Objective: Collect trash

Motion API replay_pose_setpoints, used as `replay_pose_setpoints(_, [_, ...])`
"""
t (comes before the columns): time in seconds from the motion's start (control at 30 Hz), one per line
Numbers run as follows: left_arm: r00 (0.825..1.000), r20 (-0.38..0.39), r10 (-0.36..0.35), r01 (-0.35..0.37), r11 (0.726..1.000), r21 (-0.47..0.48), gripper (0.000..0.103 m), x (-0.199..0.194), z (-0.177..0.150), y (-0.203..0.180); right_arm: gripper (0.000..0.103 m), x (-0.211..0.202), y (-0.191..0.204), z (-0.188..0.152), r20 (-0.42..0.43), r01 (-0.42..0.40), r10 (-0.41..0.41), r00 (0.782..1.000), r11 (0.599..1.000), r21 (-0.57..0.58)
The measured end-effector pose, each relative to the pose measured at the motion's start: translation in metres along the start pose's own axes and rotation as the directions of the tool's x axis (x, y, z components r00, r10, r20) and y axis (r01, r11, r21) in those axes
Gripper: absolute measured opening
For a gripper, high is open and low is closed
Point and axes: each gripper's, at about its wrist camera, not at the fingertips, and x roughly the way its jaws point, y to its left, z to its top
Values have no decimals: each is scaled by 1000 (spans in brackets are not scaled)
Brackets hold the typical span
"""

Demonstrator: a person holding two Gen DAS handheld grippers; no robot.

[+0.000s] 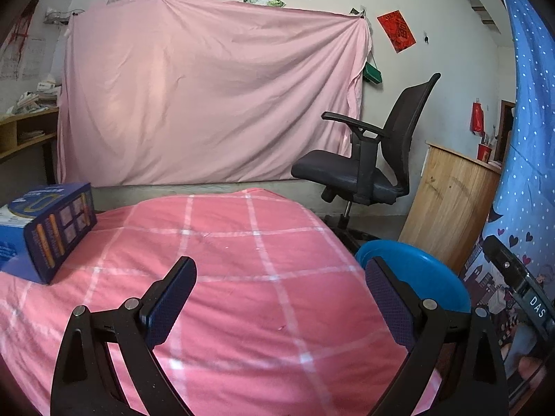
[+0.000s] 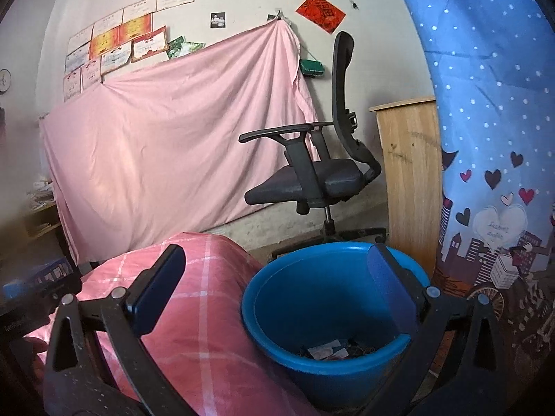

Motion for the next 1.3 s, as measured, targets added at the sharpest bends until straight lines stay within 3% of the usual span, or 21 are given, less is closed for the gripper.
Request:
replay_pose_setpoints(0.5, [998, 60, 17, -21, 998, 63, 95, -58, -23, 17, 103, -51, 21, -24, 28, 22, -21, 999, 999, -23])
replay_pose_setpoints(1.3, [995, 97, 22, -23, 1000, 8, 95, -123, -54, 52, 103, -118, 75, -48, 29, 1, 1, 1000, 997, -71])
